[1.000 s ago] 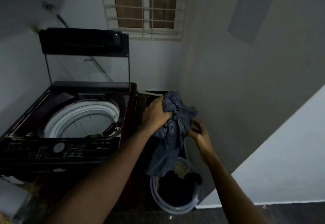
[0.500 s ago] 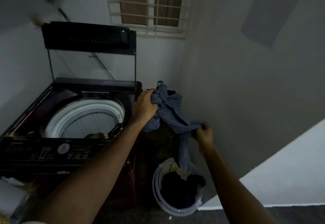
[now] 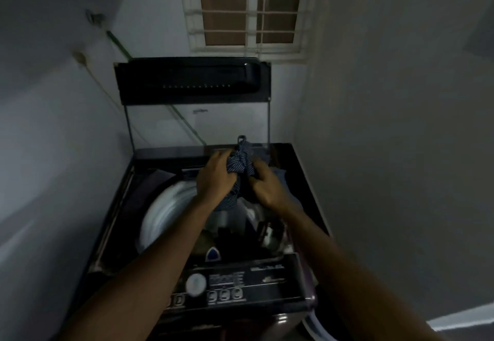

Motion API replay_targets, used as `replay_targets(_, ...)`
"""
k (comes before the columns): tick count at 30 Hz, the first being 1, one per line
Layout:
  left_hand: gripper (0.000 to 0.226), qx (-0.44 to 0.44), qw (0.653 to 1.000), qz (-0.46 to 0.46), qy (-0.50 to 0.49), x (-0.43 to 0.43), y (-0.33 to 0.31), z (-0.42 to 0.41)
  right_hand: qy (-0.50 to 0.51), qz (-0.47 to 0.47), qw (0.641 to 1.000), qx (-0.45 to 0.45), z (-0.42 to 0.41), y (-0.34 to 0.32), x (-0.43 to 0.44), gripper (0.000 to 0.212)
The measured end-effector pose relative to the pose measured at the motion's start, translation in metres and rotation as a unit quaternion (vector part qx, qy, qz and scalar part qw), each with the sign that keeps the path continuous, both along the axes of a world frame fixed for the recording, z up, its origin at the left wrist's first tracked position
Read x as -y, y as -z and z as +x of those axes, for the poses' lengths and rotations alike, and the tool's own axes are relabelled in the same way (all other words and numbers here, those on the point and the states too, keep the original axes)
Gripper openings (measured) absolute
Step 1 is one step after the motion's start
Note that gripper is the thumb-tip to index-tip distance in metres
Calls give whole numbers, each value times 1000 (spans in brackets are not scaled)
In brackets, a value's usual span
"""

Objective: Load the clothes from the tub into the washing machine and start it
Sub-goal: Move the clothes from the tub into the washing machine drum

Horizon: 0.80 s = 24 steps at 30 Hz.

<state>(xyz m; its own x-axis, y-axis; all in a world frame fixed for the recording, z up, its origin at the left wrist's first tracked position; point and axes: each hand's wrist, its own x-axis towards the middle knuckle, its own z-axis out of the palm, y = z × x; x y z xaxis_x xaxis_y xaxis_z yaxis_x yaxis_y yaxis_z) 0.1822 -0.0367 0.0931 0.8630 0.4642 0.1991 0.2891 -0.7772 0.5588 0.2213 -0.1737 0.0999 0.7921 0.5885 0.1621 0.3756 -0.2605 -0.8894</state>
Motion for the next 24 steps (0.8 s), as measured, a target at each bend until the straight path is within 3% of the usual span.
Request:
replay_targets(3,49,-27,1000,2,-14,-43,16,-17,-8,-49,999,2,-7,21,-51,28)
replay_targets(11,45,-83,995,-36,-44,-110,66,-38,-27,-157,985,-59,-21,63,-125,40)
replay_targets(15,83,-156,977,-147,1,-140,95,-33,-50,-228,971,-43,-13,80,-127,50)
replay_targets(17,90,-189,969,-156,33,-149,106,-30,-55,-262,963,-24,-10,83,-117,53)
replay_targets(24,68,-143,973,-151,103,-120,110,-22,-21,-314,949,-16,-2,92,-79,55)
